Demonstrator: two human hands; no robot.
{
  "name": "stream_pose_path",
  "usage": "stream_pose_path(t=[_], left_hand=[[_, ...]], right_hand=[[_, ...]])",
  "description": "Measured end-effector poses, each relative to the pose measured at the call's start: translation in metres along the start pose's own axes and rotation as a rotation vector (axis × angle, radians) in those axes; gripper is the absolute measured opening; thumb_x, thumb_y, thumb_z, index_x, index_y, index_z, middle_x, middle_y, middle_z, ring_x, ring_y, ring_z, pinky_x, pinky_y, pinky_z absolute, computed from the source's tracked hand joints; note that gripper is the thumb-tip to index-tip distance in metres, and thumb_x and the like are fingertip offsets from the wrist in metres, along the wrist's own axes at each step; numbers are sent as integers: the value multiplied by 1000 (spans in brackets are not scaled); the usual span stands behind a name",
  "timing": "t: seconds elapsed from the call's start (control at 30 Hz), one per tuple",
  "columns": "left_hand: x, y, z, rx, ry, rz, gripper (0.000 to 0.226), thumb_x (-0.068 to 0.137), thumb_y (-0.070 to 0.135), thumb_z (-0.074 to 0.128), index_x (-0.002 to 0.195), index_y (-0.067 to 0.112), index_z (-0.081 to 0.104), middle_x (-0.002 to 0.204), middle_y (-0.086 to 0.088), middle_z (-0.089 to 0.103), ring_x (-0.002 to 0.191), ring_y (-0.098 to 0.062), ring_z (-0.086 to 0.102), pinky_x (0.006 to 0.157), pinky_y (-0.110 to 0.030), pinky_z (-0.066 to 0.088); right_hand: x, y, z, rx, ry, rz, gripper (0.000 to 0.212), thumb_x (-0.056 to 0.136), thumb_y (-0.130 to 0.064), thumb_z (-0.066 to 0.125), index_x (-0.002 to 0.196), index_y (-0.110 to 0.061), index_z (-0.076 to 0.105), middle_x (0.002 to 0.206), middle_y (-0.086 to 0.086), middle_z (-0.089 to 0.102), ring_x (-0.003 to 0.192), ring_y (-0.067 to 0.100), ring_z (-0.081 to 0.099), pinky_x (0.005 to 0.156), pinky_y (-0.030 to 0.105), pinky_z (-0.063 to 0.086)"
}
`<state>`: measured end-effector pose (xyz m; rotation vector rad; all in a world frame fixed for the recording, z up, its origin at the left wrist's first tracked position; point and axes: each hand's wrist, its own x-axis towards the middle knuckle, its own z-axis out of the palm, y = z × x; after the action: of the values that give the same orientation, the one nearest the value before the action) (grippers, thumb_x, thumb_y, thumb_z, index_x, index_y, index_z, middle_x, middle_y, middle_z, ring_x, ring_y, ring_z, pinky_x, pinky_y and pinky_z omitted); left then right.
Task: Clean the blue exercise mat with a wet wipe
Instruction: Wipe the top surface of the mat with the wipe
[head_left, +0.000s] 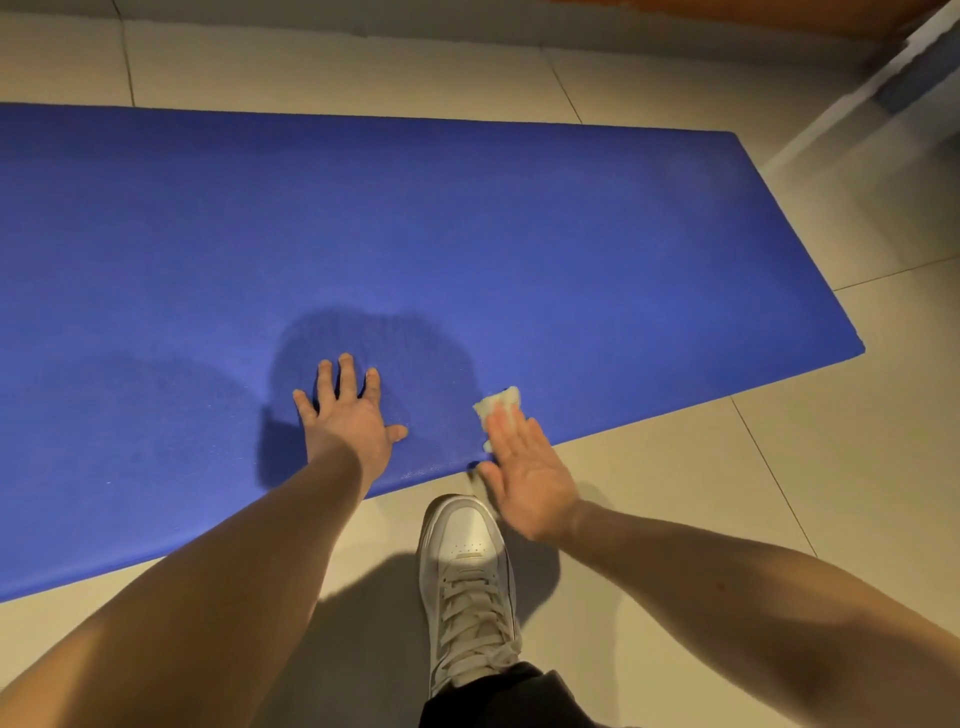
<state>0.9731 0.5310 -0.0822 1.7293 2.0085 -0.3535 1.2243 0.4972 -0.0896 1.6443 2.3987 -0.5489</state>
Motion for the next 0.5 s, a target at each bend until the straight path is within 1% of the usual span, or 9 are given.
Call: stream_pose_path(t=[0.07, 0.13, 0.2, 0.23, 0.27, 0.33, 0.4, 0.47, 0.5], left_hand=[[0, 0, 0, 1, -8, -1, 86, 98, 64, 38, 160, 24, -6, 164, -7, -22, 151, -34, -20, 121, -60, 3], [0, 1, 0, 8, -6, -3, 85, 98, 64, 38, 160, 24, -7, 164, -7, -22, 151, -35, -20, 121, -59, 3], [0, 2, 0, 14, -9, -5, 85, 99, 64, 37, 160, 24, -7, 164, -8, -23, 151, -35, -20, 121, -60, 4], [0, 2, -1, 18, -10, -4, 85, 99, 63, 37, 160, 24, -7, 164, -8, -23, 151, -35, -20, 121, -60, 4], [1, 2, 0, 23, -10, -4, 85, 99, 63, 37, 159, 23, -8, 164, -8, -23, 151, -35, -20, 121, -60, 4], [1, 3, 0, 34, -10, -4, 85, 99, 64, 36, 159, 23, -8, 164, -9, -23, 151, -36, -20, 121, -60, 4], [1, 2, -1, 48, -14, -5, 86, 99, 64, 35, 159, 23, -9, 164, -9, -23, 151, -36, -20, 121, -60, 5], [1, 2, -1, 59, -19, -6, 86, 98, 65, 35, 159, 24, -10, 163, -9, -24, 151, -36, -19, 121, -60, 5], [1, 2, -2, 61, -20, -7, 86, 98, 65, 35, 159, 24, -10, 163, -9, -24, 151, -36, -19, 121, -60, 5]], right_hand=[[4, 24, -7, -4, 14, 165, 76, 100, -53, 8, 161, -7, 3, 169, 11, -9, 154, 25, -18, 126, 41, -3], [8, 37, -10, -37, -11, 338, 72, 105, -50, 11, 160, -5, -1, 168, 12, -13, 154, 28, -19, 126, 42, -4], [10, 31, -8, -31, -37, 397, 72, 106, -49, 9, 160, -4, -5, 168, 12, -15, 154, 30, -20, 126, 45, -2], [9, 22, -7, -12, -13, 371, 73, 105, -49, 7, 160, -3, -5, 168, 14, -14, 153, 32, -20, 126, 46, 0], [6, 12, -5, 9, 14, 297, 74, 103, -49, 6, 160, -3, -5, 167, 15, -14, 153, 33, -21, 126, 46, 2], [1, -8, -2, 79, 20, 82, 70, 107, -43, 18, 160, -6, -8, 167, 12, -16, 151, 27, -27, 126, 41, -2], [-2, -20, -2, 141, -12, -103, 69, 109, -38, 30, 161, -12, -7, 168, 6, -18, 151, 19, -27, 126, 36, -7], [6, -12, -3, 59, -26, -205, 66, 109, -40, 30, 162, -12, 0, 166, -1, -17, 153, 16, -22, 126, 36, -6], [13, -3, -3, -13, -20, -211, 66, 109, -42, 28, 162, -12, 3, 167, -1, -14, 154, 16, -18, 127, 38, -4]])
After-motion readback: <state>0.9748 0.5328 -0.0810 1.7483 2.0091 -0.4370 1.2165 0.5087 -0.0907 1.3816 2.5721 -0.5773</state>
